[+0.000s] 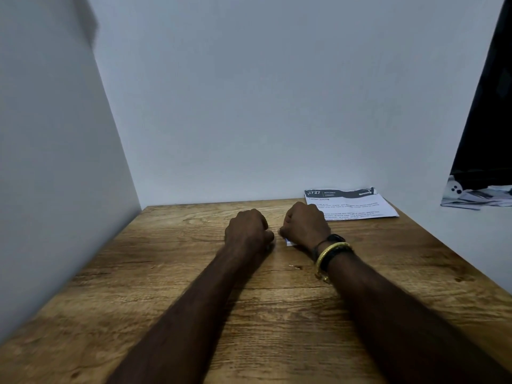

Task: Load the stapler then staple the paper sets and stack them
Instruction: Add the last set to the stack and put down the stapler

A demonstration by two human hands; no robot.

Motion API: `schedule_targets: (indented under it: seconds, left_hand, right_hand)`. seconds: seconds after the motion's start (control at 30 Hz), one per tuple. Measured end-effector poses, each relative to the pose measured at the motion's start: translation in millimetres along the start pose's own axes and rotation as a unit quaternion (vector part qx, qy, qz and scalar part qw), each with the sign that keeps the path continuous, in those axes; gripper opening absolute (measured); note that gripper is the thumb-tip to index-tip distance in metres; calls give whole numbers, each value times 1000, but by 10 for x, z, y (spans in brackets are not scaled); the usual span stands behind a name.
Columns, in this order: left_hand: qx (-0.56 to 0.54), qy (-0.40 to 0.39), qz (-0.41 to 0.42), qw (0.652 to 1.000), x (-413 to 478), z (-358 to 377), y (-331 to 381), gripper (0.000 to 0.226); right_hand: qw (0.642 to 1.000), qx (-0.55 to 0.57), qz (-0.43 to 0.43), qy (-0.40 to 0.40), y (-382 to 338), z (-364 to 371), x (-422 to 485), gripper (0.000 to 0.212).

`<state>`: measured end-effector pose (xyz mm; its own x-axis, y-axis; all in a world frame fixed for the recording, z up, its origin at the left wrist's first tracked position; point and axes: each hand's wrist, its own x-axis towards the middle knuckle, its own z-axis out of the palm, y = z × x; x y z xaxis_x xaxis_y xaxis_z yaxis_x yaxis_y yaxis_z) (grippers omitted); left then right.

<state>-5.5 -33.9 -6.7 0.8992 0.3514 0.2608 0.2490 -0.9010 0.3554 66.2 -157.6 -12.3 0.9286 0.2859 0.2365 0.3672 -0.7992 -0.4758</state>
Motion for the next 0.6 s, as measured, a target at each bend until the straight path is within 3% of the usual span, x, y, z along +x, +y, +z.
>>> schedule_targets:
  seconds: [0.23, 0.37, 0.43, 0.6]
  left_hand:
    - [-40, 37, -47, 997, 10, -129, -134, 28]
    - [-41, -5, -60, 997, 55, -160, -305, 25]
    - [-19, -2, -49, 999, 78, -130, -297, 28]
    - [91, 211, 63, 971, 134, -130, -233, 50]
  right_hand:
    - [996, 24, 37, 73, 112, -103, -18, 25]
    - [998, 4, 55, 15, 132, -138, -25, 35]
    - [999, 10, 32, 23, 71, -110, -46, 32]
    - [967, 34, -119, 224, -148, -133, -109, 33]
